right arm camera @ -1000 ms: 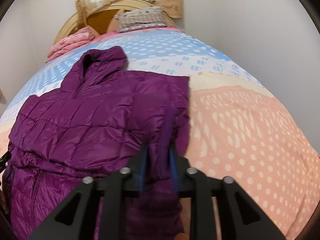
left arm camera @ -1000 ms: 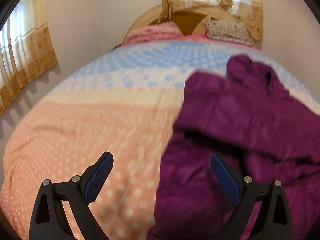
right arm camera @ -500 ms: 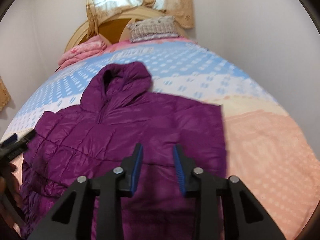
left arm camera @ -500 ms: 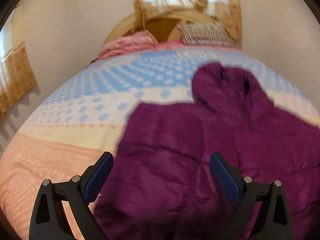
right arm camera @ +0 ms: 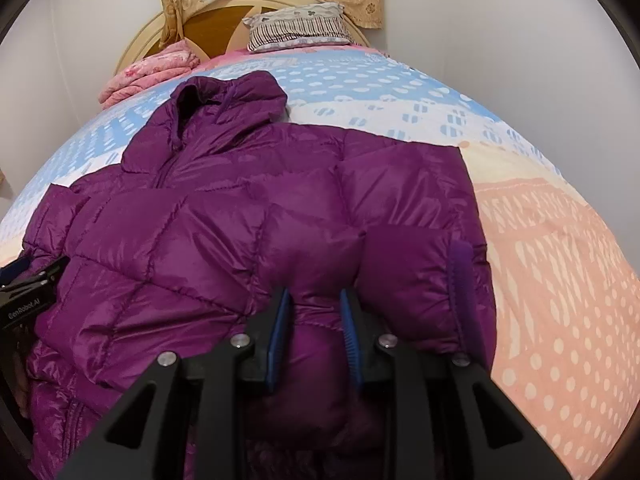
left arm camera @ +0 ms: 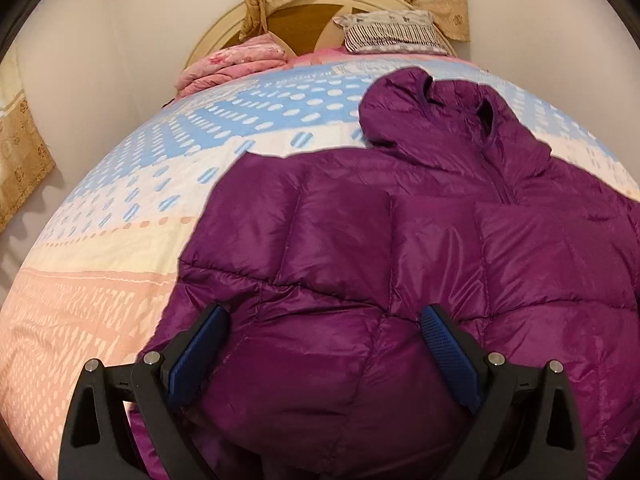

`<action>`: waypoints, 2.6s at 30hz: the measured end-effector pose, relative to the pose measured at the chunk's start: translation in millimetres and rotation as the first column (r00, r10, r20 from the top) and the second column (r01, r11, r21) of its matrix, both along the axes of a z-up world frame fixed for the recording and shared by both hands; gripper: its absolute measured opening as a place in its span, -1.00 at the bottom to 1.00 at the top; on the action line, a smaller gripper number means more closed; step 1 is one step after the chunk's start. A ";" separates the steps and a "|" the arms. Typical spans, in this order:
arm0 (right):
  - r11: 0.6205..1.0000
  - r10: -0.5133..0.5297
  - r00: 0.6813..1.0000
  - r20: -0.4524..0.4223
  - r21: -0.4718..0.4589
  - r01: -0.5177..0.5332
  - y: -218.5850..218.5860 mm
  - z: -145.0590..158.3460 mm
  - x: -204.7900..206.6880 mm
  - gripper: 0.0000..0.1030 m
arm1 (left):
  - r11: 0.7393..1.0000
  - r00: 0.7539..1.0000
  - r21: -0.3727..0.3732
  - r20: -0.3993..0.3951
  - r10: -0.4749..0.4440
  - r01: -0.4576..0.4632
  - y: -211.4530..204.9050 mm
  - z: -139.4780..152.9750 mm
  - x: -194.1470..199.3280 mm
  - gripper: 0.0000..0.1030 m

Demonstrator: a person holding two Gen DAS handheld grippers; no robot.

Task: Fold large clothes

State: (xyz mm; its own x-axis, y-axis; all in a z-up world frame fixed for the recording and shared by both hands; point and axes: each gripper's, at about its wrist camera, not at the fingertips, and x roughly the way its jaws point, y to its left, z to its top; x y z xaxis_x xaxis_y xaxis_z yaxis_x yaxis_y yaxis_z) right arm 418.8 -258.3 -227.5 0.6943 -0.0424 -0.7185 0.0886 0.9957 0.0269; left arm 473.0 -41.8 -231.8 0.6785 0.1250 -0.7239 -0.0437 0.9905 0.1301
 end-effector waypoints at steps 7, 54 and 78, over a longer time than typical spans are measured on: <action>0.999 -0.035 0.988 0.150 0.041 0.029 -11.7 55.8 -22.4 -0.36 | 0.998 0.985 -0.064 0.171 -0.011 0.022 21.7 76.6 -15.1 0.90; 0.953 -0.301 0.954 0.017 0.037 0.300 -46.8 -2.0 56.6 -0.22 | 0.983 0.982 -0.049 -0.074 0.175 -0.179 46.2 -20.2 99.2 0.98; 0.991 -0.123 0.991 -0.062 0.037 0.125 -35.5 36.1 79.2 0.54 | 0.977 0.999 -0.209 -0.033 0.026 -0.032 56.8 41.1 102.8 0.97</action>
State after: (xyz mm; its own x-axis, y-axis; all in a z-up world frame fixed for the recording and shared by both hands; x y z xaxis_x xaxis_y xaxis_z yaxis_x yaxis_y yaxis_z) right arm 498.1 -293.8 -191.4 0.6418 -0.0952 -0.7609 0.2137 0.9752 0.0582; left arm 575.8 15.0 -190.8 0.6546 -0.0119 -0.7559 -0.0723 0.9943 -0.0783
